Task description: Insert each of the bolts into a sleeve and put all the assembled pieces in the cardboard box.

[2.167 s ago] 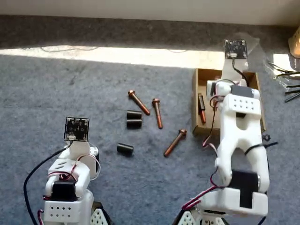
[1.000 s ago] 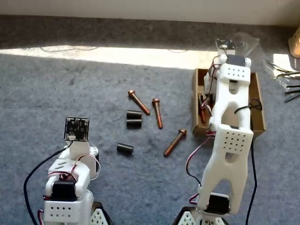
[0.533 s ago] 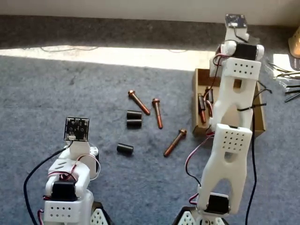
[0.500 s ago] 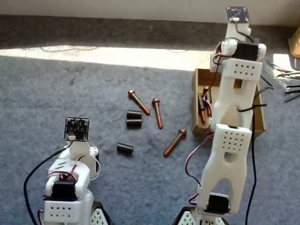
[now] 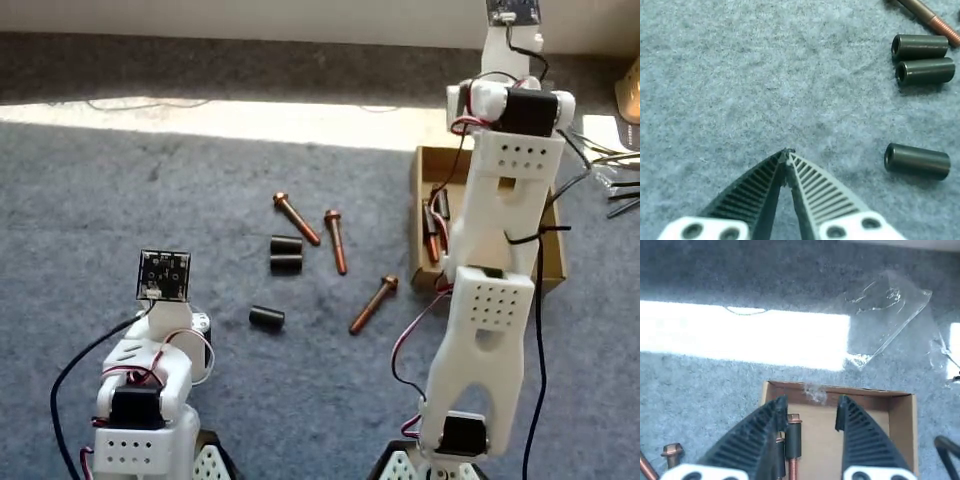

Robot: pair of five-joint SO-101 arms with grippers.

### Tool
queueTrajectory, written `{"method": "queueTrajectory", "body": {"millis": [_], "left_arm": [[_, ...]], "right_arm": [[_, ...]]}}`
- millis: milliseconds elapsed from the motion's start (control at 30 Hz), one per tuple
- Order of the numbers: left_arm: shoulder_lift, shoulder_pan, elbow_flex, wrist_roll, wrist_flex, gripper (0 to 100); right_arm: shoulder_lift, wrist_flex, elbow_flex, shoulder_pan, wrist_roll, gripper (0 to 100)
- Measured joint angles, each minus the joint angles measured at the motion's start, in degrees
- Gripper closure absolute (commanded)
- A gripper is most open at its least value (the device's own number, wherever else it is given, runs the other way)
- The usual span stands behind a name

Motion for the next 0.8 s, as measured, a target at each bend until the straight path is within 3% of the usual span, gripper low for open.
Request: {"method": "queueTrajectory", "body": {"millis": [800], "left_arm": [[0.0, 0.0, 0.0, 0.0, 0.0, 99]], "right_arm": [[-34.5, 0.0, -0.8, -0.5, 0.0, 85.8]]}}
